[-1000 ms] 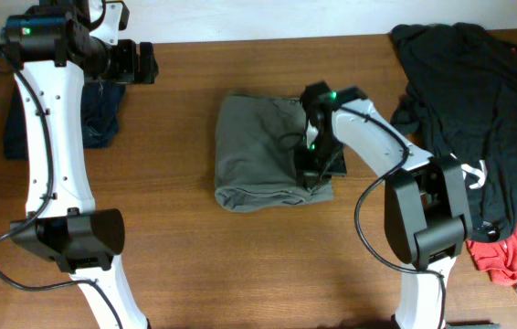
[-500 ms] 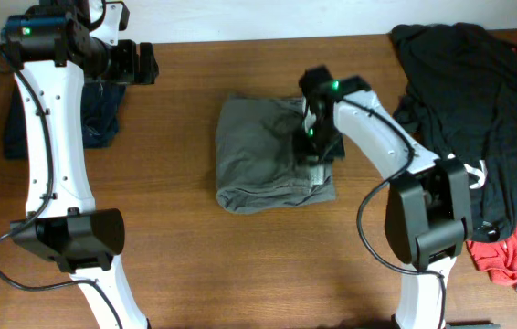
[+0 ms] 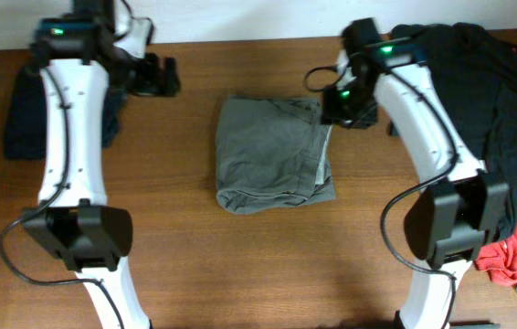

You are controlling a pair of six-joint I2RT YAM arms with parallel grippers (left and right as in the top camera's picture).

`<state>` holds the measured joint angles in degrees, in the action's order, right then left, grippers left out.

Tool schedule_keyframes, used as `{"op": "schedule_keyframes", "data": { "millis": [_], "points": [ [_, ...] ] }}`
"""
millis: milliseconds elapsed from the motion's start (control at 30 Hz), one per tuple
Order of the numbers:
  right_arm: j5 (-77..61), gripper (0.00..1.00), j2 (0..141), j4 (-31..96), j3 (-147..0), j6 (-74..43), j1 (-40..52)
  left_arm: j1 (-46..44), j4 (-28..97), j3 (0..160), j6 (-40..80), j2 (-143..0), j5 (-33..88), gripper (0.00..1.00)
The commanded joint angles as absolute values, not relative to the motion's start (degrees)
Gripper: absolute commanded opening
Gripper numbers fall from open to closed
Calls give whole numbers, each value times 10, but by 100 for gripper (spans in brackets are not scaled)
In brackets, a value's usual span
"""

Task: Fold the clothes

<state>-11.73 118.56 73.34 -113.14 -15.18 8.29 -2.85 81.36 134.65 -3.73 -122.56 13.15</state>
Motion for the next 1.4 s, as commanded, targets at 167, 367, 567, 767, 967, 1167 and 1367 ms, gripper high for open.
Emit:
{"op": "schedule_keyframes", "data": {
  "millis": [167,367,567,767,967,1167,1367],
  "points": [
    [-144,45,1176,754,-1145,-109,10,-114,737,1167,-49,-1222,211,94],
    [-143,46,1176,752,-1145,-109,-1,-171,668,1095,-48,-1222,266,46],
    [-143,45,1176,752,-1144,-109,-1,-209,596,1064,-48,-1234,264,24],
    [-143,46,1176,757,-1144,-109,-1,-220,554,1064,-48,-1275,182,20],
    [-143,46,1176,759,-1144,-107,-1,-196,560,1064,-48,-1324,165,19],
    [-143,45,1176,759,-1144,-107,-1,-154,561,1064,-48,-1354,150,19],
    [-138,45,1176,762,-1144,-107,-1,-84,556,1064,-49,-1356,25,15]
  ]
}}
